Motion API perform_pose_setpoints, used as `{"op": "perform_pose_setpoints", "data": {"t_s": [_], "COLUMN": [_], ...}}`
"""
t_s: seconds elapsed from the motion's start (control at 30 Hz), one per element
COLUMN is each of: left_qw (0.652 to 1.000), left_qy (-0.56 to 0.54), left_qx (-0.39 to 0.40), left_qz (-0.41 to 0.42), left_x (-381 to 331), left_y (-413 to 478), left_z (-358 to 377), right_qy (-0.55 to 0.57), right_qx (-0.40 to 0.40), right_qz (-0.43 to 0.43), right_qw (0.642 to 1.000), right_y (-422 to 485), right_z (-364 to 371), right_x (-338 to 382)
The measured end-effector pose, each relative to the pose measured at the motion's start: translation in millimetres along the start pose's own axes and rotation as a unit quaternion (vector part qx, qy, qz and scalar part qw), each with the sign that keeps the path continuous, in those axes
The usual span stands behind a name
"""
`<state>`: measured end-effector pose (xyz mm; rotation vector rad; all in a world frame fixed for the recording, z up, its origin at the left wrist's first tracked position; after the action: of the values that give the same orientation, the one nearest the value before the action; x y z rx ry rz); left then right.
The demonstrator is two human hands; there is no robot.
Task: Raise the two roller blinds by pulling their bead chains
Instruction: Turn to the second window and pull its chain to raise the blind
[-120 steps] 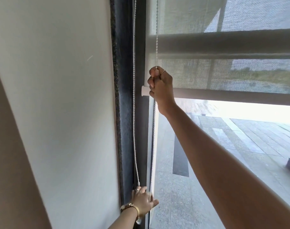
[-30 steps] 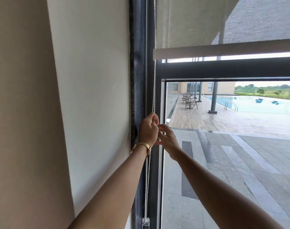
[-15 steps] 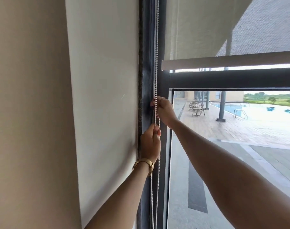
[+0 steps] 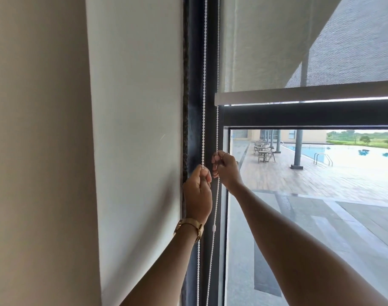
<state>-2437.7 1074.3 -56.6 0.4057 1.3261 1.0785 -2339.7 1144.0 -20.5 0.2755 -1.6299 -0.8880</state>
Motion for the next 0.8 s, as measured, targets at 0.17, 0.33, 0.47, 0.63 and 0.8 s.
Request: {"op": "perform_pose_setpoints", "data": {"t_s": [0.17,0.33,0.47,0.63,0.8], "left_qw": [0.998,0.995,0.991,0.994,0.995], "left_qy": [-0.056,-0.102,-0.129,-0.089,-0.054], "left_qx": [-0.003,0.007,0.011,0.004,-0.019], "left_qz": [0.001,0.014,0.033,0.058,0.085], "left_x": [-25.1,-52.6,-74.2,-65.8,-56.5], "left_y": [14.3,41.1,66.7,65.1,60.2], "left_z": [4.7,10.7,13.3,10.3,7.0], "right_qy": [-0.015,0.007,0.023,0.037,0.049], "right_qx": [0.002,0.026,0.015,0.014,0.034], "right_qz": [0.001,0.043,0.095,0.099,0.101], "right_qw": [1.000,0.999,0.995,0.994,0.993], "right_y": [-18.6,-48.3,-65.7,-60.0,-55.0], "right_z": [2.6,8.6,9.3,10.9,14.9], "right_x": [-14.1,-41.1,-61.9,-57.0,-48.6]}}
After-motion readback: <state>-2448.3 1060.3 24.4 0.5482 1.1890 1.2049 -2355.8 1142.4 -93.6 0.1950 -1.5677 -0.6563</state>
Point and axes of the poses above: each hand's wrist, its own y-axis towards the middle knuckle, its own z-axis out of the palm, x = y × z, the point moved 1 cm from there along y, towards the middle knuckle, and after that the axes turned 10 degrees about -x, right-handed, at the moved point
